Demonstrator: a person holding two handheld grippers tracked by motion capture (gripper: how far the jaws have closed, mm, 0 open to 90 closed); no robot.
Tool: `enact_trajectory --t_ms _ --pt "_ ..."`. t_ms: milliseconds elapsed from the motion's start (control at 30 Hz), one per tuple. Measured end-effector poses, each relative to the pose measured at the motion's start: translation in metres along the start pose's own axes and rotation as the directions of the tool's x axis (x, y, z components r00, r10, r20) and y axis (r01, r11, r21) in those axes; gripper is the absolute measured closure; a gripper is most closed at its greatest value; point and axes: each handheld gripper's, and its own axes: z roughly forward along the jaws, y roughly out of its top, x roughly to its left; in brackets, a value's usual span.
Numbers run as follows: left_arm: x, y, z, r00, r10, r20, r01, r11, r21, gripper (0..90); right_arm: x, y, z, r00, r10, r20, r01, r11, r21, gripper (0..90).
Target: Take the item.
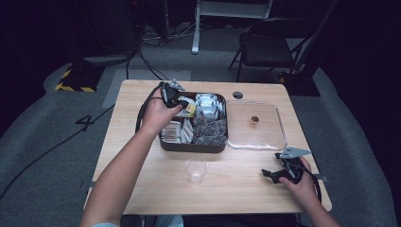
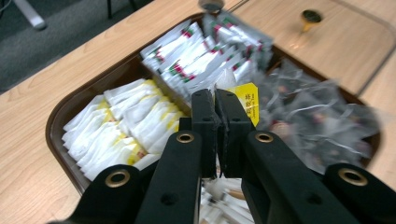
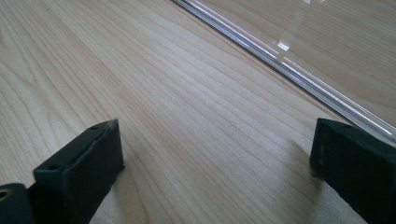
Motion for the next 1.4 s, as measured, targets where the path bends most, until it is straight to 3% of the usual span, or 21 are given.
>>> enact_trajectory --t_ms 133,200,233,267,433,733,1133,1400 --pt "-0.015 -0.004 -0.016 0.9995 0.031 0.011 -0.030 0.9995 -0.006 87.1 0.000 0.000 0.000 1.0000 0.000 0.000 0.000 1.000 0.000 2.7" --pt "-0.030 -0.007 -0.030 0.9982 0.056 0.018 -0.056 0.9983 -0.017 87.1 0.000 0.000 0.000 1.0000 0.000 0.000 0.000 1.000 0.000 2.7" --pt "-0.030 -0.007 -0.030 0.9982 0.056 0.018 -0.056 0.9983 -0.017 87.1 0.000 0.000 0.000 1.0000 0.000 0.000 0.000 1.000 0.000 2.7" --pt "-0.039 -0.009 -0.039 0.9974 0.066 0.028 -0.065 0.9972 -0.036 87.1 0.000 0.000 0.000 1.0000 0.000 0.000 0.000 1.000 0.000 2.7" --pt "-0.059 -0.018 -0.058 0.9959 0.071 0.055 -0.067 0.9945 -0.081 87.1 0.000 0.000 0.000 1.0000 0.000 0.000 0.000 1.000 0.000 2.7" --pt "-0.093 -0.042 -0.080 0.9932 0.095 0.068 -0.090 0.9936 -0.067 87.2 0.000 0.000 0.000 1.0000 0.000 0.000 0.000 1.000 0.000 2.7" --pt "-0.124 -0.073 -0.083 0.9891 0.105 0.103 -0.102 0.9942 -0.033 87.2 0.000 0.002 0.002 1.0000 -0.006 -0.005 0.006 1.000 0.001 2.6" --pt "-0.132 -0.084 -0.074 0.9873 0.120 0.104 -0.123 0.9923 0.018 87.1 0.000 0.003 0.003 0.9999 -0.008 -0.007 0.008 1.000 0.001 2.6"
